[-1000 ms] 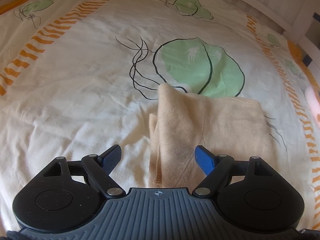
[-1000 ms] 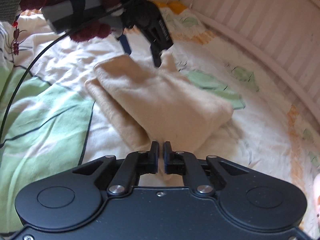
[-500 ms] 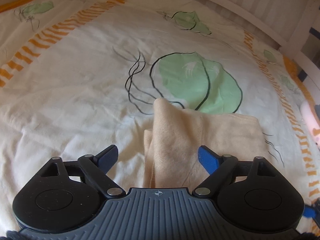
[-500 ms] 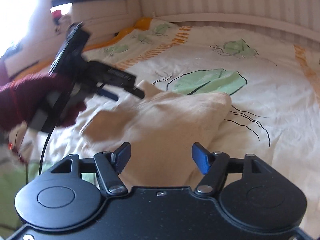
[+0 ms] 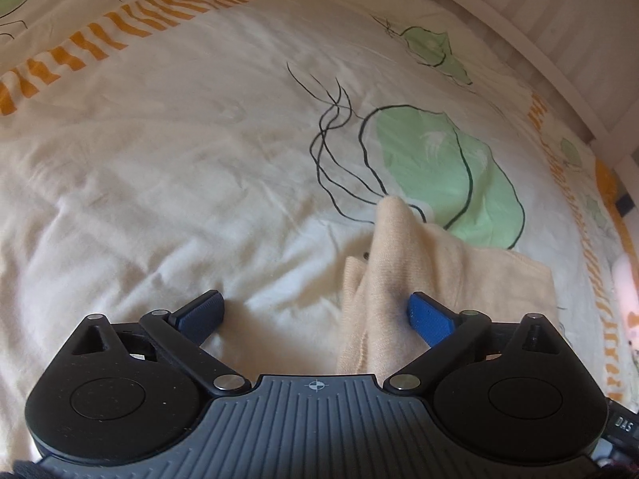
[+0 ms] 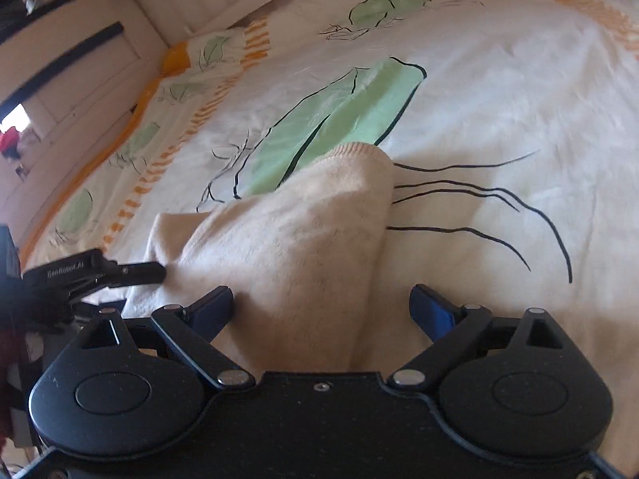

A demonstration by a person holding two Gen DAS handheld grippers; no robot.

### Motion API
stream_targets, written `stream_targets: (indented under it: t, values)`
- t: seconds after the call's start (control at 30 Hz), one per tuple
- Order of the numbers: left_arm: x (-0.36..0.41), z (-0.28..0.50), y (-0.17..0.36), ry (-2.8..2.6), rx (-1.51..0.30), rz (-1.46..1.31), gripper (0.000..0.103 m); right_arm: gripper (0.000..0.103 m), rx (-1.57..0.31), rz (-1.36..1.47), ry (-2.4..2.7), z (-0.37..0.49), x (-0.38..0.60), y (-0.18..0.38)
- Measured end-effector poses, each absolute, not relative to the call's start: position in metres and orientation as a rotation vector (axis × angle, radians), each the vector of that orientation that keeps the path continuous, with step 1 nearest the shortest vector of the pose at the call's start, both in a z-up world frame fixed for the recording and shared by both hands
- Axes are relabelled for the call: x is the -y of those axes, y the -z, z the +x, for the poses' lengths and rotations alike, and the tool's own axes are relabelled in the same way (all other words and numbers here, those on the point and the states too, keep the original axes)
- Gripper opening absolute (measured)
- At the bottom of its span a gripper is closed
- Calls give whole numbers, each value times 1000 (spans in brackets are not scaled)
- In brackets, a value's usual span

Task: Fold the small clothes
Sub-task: 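Move both open grippers to the folded sweater's edge, then grasp the sweater edge with the left gripper while the right gripper grasps beside it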

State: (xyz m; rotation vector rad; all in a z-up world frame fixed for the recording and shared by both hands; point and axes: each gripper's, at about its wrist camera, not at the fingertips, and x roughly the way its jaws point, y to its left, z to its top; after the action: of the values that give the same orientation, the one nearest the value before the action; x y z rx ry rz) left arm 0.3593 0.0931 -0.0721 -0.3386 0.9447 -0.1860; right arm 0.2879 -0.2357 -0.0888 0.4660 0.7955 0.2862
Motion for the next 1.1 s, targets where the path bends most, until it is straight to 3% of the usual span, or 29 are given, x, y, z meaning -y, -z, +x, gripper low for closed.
stream_targets:
  t: [0.43, 0.73, 0.8, 0.9, 0.97, 1.07, 1.1]
  values:
    - [-90, 290, 49, 376, -918, -415, 100, 96, -830, 521, -383, 244, 254, 74]
    - [-85, 261, 46, 428, -918, -375, 96, 96, -674, 605, -499, 169, 256, 44]
    - [-84, 264, 51, 419, -924, -370, 88, 94, -663, 643, -560, 160, 244, 43]
    - [-85, 263, 57, 414, -935, -363, 78, 78, -679, 564, -608, 153, 217, 43]
    - [-85, 266, 62, 408, -951, -367, 52, 74, -693, 402, -593, 152, 191, 42]
    - [-87, 272, 70, 383, -990, -366, 26, 71, -674, 66, -540, 150, 152, 41]
    - [-89, 272, 71, 382, -990, -376, 23, 69, -655, -53, -525, 145, 140, 41]
